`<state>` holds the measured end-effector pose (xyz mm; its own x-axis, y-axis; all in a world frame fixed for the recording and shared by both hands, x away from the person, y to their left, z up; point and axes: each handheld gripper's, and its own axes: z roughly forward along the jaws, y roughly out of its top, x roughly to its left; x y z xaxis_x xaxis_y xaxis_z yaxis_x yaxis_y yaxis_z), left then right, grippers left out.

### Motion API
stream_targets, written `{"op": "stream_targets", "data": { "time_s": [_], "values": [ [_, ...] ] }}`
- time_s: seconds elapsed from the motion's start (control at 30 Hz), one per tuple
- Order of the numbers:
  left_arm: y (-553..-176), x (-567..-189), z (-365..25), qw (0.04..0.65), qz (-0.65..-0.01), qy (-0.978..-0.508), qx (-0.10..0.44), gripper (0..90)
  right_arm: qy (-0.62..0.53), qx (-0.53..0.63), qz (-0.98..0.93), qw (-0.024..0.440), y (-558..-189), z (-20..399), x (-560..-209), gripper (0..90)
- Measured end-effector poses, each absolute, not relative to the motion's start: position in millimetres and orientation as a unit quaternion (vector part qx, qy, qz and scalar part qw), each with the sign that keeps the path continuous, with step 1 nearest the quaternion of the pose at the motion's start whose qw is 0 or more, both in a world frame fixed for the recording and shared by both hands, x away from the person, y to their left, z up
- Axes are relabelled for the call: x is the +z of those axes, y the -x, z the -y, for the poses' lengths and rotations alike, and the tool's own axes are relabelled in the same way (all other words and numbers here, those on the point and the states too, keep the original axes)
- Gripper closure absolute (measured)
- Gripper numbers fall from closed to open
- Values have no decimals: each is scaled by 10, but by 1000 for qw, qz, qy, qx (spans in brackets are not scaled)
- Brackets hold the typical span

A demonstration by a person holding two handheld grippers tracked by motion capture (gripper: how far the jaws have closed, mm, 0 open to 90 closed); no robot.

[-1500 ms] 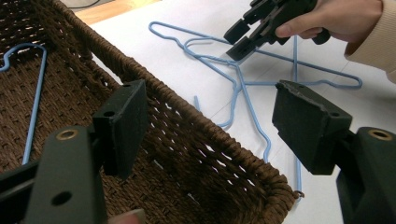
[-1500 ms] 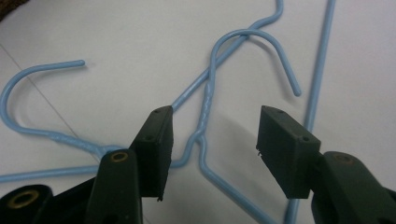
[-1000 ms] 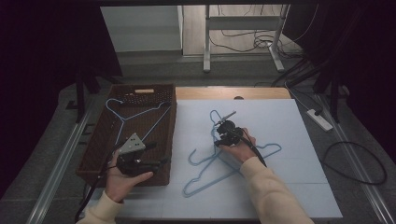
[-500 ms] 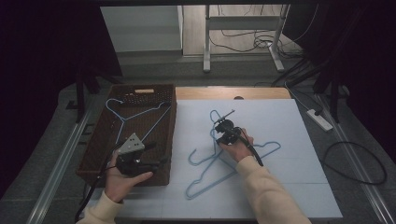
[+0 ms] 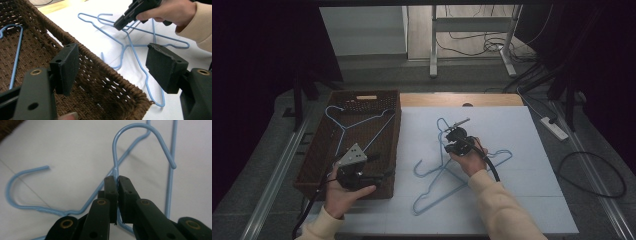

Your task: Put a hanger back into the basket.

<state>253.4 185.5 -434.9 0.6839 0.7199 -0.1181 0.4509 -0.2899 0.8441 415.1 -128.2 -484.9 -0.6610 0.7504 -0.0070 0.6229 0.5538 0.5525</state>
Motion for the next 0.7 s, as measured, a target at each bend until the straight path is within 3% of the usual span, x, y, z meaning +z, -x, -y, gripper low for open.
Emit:
{"op": "stream_targets", "data": {
  "time_s": [0.7],
  "values": [
    [-2555,-4314,-1466,453,-346,-812,126,279,-356,361,-850,145,-3735,1518,-4526,863]
  ]
}}
